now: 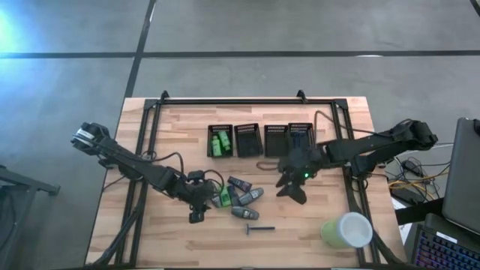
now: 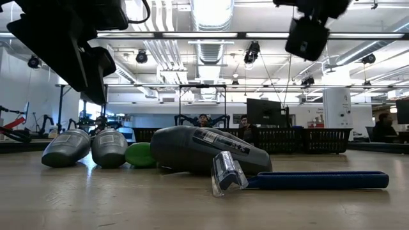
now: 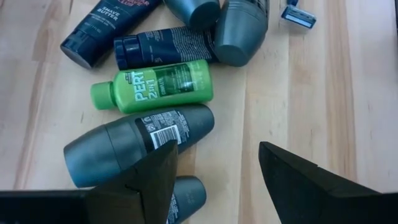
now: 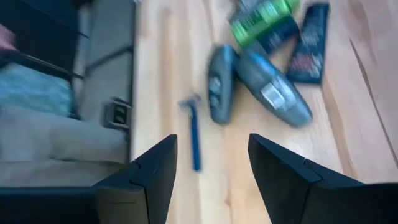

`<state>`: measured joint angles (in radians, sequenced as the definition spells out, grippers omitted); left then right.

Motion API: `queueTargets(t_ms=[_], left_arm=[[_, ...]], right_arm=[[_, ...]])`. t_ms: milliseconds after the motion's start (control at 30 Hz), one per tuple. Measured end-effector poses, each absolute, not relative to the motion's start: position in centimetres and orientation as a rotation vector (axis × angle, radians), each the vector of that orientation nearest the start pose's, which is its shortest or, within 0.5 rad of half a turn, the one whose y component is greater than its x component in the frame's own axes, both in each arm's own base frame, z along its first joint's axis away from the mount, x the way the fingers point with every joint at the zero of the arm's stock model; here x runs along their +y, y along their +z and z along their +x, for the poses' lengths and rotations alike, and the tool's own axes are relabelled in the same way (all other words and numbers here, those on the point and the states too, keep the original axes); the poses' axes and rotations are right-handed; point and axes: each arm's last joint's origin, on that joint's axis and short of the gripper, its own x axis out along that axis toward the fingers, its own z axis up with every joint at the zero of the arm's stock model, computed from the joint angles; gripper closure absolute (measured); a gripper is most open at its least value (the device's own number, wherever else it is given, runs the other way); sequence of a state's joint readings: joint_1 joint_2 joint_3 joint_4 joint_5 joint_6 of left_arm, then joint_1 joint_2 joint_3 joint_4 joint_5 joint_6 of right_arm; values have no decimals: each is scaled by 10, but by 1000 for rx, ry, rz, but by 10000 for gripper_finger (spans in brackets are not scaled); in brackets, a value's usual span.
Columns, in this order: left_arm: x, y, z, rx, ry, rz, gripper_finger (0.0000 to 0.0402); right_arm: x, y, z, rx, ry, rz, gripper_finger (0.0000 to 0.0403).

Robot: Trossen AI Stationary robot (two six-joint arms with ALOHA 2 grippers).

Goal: Pick & Place Travel size toiletries
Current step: Put the razor into the right black basket

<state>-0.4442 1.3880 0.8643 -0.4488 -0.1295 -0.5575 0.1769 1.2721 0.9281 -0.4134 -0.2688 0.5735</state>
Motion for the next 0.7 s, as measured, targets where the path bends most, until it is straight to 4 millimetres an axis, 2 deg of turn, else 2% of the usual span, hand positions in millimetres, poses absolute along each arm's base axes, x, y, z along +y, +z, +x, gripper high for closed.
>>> queueTargets(t_ms=[333,500,700], left_arm=[[-111,212,243,991,-15,-232,172],[-112,209,237,1047,17,-242,172],[-111,205,230,1101,40,-169,172]], right_arm=[[72,235,270,991,192,546,236],[90,221,272,1052,224,525,246],[103,201,283,1104,165,526,251]])
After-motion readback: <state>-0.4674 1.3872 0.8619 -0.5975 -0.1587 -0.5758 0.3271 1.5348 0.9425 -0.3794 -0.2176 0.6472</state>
